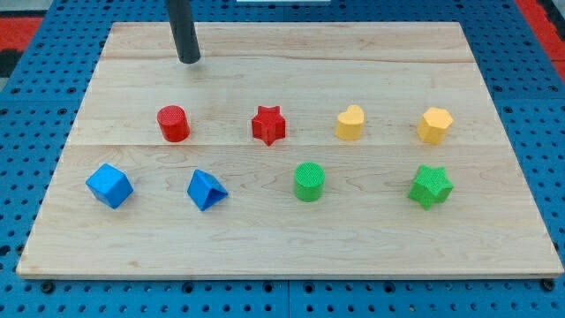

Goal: Move the arm to the top of the yellow heart

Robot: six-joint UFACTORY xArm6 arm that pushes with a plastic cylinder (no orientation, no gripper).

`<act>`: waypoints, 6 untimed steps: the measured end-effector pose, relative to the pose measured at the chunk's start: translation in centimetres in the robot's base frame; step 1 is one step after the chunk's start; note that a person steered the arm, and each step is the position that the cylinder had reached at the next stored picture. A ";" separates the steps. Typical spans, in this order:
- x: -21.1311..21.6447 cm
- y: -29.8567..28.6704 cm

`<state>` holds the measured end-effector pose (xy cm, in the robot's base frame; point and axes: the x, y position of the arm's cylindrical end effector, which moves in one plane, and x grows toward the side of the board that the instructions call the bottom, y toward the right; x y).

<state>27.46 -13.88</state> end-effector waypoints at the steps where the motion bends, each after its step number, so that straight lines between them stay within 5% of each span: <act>1: 0.1 1.1; 2: 1.0 2.6; 5: 2.5 22.6; 6: 2.5 25.0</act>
